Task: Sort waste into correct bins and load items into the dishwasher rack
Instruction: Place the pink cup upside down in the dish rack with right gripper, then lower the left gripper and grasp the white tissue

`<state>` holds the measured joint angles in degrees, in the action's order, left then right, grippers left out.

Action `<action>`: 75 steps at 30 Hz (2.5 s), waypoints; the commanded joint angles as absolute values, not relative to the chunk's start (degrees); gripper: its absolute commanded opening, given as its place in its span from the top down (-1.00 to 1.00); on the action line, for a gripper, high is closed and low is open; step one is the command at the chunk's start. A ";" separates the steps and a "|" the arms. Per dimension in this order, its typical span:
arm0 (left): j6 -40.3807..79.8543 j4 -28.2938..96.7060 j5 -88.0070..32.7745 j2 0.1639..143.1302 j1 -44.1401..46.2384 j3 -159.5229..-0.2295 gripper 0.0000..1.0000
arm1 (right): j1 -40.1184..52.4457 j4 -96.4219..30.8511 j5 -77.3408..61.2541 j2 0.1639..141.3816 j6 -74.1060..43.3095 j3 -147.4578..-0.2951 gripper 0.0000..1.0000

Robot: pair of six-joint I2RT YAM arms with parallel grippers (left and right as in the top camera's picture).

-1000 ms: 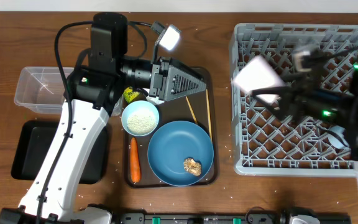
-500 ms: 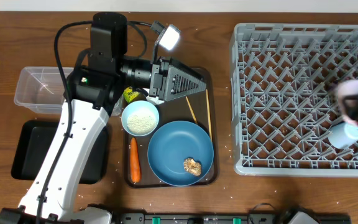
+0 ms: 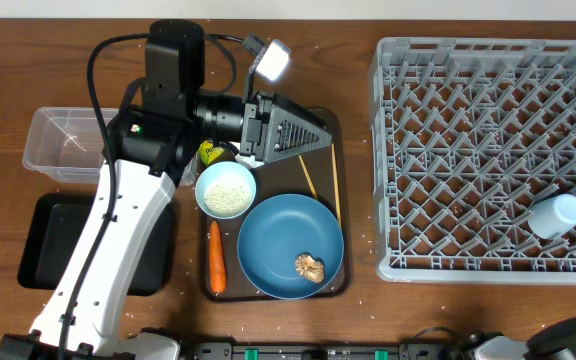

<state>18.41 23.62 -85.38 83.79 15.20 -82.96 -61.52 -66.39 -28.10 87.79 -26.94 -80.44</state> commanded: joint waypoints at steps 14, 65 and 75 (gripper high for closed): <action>18.31 23.44 -85.62 83.35 15.18 -83.50 -0.47 | -62.17 -55.75 -33.69 97.97 -40.95 -80.44 -0.28; 17.23 53.74 -13.82 82.94 15.22 -83.50 -0.11 | -35.18 -67.94 -31.44 67.81 -9.69 -81.08 -0.43; 12.80 48.93 1.08 88.92 15.22 -80.84 -0.11 | -16.16 -69.52 -29.58 67.55 -4.69 -80.47 -0.57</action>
<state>14.90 51.07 -8.47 85.14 15.38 -82.74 -19.64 -69.49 -31.88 67.66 -7.09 -80.60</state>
